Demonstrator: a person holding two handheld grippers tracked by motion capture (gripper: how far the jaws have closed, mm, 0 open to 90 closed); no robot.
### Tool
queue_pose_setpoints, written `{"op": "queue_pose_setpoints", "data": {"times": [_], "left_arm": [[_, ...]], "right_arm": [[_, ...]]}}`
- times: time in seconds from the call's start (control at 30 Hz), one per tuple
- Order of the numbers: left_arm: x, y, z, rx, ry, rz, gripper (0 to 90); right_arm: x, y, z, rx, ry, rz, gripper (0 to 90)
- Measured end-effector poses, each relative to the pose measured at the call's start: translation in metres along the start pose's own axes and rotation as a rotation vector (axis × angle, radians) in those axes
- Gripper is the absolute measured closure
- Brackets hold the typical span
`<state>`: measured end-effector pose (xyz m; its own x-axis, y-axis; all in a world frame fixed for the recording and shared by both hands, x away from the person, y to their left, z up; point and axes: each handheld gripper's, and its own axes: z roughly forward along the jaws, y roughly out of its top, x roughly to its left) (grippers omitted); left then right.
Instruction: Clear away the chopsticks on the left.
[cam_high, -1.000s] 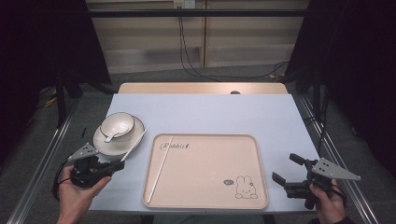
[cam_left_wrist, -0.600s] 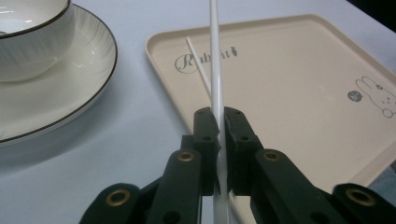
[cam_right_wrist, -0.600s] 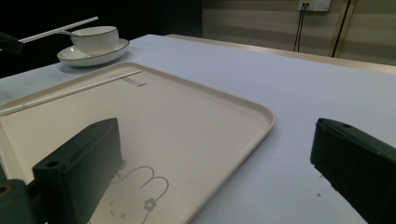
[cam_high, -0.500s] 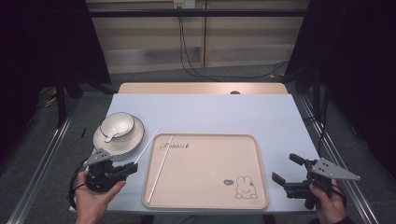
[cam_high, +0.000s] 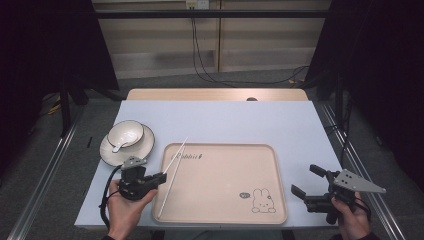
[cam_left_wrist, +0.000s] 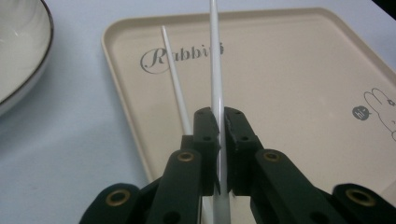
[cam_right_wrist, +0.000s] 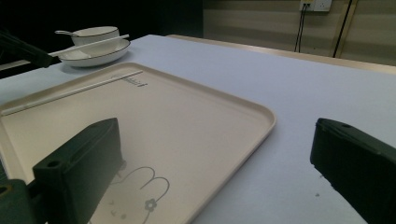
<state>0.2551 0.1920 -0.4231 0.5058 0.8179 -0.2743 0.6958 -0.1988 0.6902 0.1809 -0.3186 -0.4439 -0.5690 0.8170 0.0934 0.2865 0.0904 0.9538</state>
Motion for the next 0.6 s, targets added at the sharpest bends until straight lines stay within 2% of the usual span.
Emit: {"op": "queue_pose_setpoints", "data": {"times": [0.17,0.2,0.33,0.37,0.43,0.6], "left_arm": [[-0.006,0.000,0.013,0.013,0.031,-0.043,84.8],[-0.007,0.001,0.017,0.027,0.028,-0.052,84.8],[-0.006,0.000,0.023,0.032,0.035,-0.098,84.8],[-0.007,-0.002,0.026,0.039,0.052,-0.102,84.8],[-0.006,-0.004,0.031,0.057,0.047,-0.118,84.8],[-0.006,-0.005,0.040,0.091,0.062,-0.118,84.7]], "right_arm": [[0.000,0.000,0.000,0.000,0.001,0.000,1.7],[0.000,0.000,0.000,0.000,0.001,0.000,1.7],[0.000,0.000,0.000,-0.001,0.005,0.001,1.7],[0.000,0.000,0.000,-0.001,0.005,0.000,1.7],[0.000,0.000,0.000,0.003,0.006,0.002,1.7],[0.001,0.000,0.001,0.005,0.008,-0.001,1.7]]}}
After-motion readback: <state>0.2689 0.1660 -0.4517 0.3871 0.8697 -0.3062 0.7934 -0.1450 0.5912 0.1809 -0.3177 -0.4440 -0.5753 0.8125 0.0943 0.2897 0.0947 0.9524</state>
